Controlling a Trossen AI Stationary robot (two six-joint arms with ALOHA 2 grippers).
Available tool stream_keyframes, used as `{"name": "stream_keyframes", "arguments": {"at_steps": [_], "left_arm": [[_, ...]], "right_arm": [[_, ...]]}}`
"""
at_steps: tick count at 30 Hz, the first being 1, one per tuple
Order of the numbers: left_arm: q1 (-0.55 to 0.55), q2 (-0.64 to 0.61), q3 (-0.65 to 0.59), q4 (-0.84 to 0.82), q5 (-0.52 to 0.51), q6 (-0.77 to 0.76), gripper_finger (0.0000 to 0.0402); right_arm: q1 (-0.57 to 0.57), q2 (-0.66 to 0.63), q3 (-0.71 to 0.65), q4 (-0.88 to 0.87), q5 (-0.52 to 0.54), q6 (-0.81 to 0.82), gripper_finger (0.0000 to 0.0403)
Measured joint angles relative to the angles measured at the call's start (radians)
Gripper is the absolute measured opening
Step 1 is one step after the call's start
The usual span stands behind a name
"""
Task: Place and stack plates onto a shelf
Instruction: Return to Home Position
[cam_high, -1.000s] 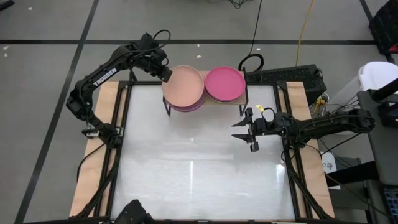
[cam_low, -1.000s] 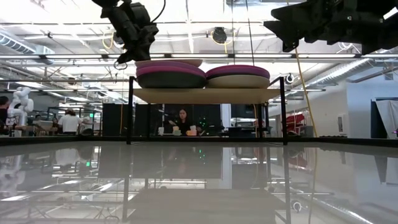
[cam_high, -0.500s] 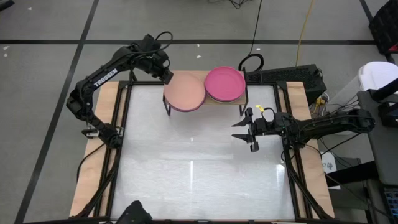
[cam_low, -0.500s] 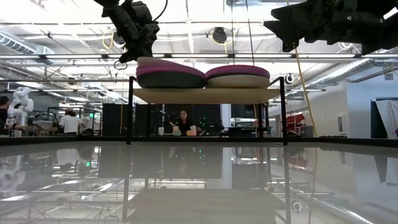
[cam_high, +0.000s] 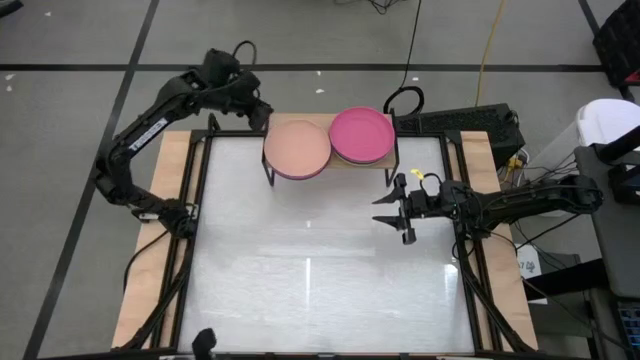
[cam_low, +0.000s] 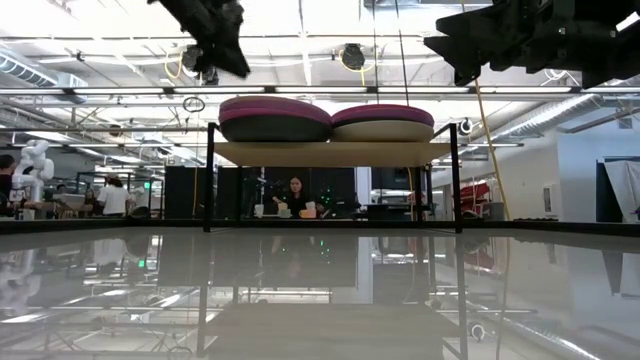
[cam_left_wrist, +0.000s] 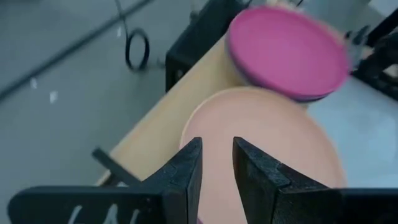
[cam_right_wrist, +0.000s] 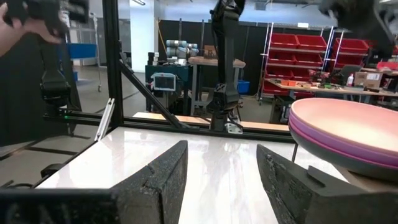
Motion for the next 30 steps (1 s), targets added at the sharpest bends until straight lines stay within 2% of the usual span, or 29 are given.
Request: {"name": "stream_keyframes", "arguments": {"at_steps": [5, 9, 13, 19, 22, 30], "left_arm": [[-0.041, -0.125, -0.039, 0.088, -0.011, 0.038, 0.0093], [-0.075, -0.255, -0.152, 0.192, -0.019, 0.045, 0.0093], [-0.123, -0.402, -0.332, 0.32, -0.02, 0.028, 0.0092], [-0.203, -0.623, -0.65, 0.586, -0.02, -0.007, 0.0092], [-0.238, -0.707, -0.773, 0.685, -0.02, -0.018, 0.0092], [-0.318, -0.871, -1.072, 0.889, -0.02, -0.05, 0.0092]], "right_arm": [[0.0, -0.029, 0.0, -0.044, 0.0, 0.003, 0.0173], [0.0, -0.118, 0.0, -0.145, 0.0, 0.02, 0.0173], [0.0, -0.245, 0.0, -0.276, 0.003, 0.021, 0.0173], [0.0, -0.418, 0.0, -0.459, 0.098, 0.02, 0.0173], [0.0, -0.463, 0.0, -0.514, 0.131, 0.014, 0.0173], [0.0, -0.494, 0.0, -0.564, 0.128, -0.008, 0.0173]]}}
